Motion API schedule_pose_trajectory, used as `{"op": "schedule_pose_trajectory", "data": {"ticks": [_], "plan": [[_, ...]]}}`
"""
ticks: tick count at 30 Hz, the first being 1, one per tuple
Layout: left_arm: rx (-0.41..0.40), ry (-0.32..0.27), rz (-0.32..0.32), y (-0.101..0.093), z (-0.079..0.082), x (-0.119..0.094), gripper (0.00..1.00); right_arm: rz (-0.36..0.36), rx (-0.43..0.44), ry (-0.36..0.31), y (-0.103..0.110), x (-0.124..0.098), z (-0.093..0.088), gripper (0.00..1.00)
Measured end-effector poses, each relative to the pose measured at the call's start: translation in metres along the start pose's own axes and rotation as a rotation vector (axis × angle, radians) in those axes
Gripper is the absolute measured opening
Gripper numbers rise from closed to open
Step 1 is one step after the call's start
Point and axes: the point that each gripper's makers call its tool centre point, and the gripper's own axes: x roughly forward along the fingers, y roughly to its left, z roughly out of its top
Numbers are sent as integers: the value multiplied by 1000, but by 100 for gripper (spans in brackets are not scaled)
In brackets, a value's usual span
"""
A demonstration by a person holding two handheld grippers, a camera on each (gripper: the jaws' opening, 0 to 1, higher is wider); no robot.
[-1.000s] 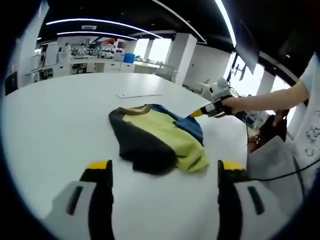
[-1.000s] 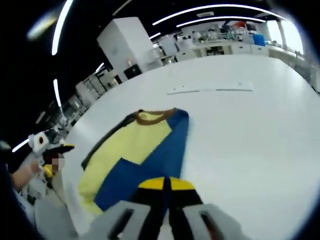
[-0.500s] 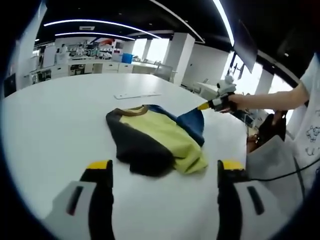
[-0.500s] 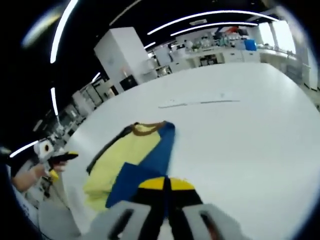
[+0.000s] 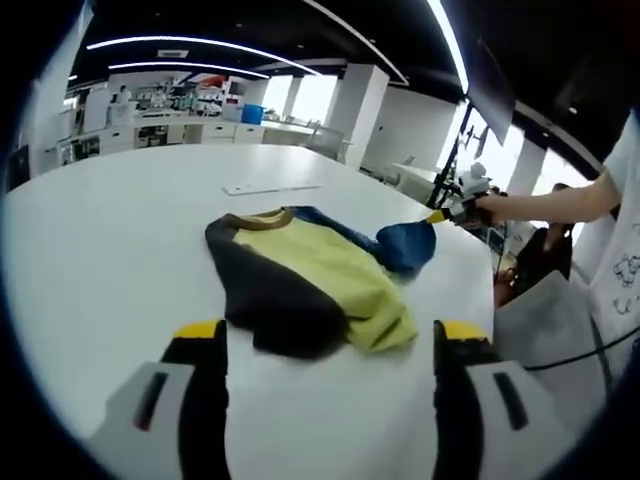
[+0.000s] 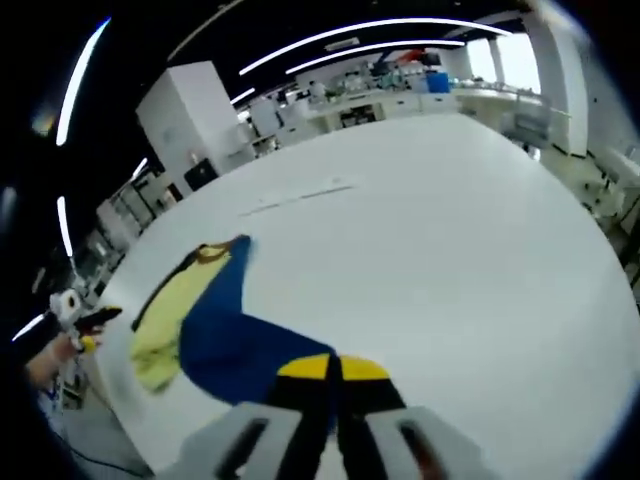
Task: Fold the garment on the visible template until the final outline fits inside the template.
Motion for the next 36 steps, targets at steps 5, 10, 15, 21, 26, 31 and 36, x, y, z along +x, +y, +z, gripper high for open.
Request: {"op": "schedule_pose_trajectory", "data": {"ticks": [5,10,15,21,26,31,36], "plan": [[1,7,-5,-1,0,2,82,-64,23,4,-25,-16,-9,0],[-1,9,-1,2,0,5,82,-125,49,4,-64,-28,-8,0],[-4,11,4,0,1,9,82,-183,53,2,-84,-34,-8,0],[-11,15,13,3,-1,14,82,-283,28,3,-121,-34,-1,0],[-14,32,12,4,-4,18,82,-324,53,-7,-128,-29,4,0],[-26,41,12,4,-8,20,82,-355,27,33,-138,-14,0,0],[-28,45,17,8,-8,21,81,-373,10,56,-142,-8,-2,0]]}}
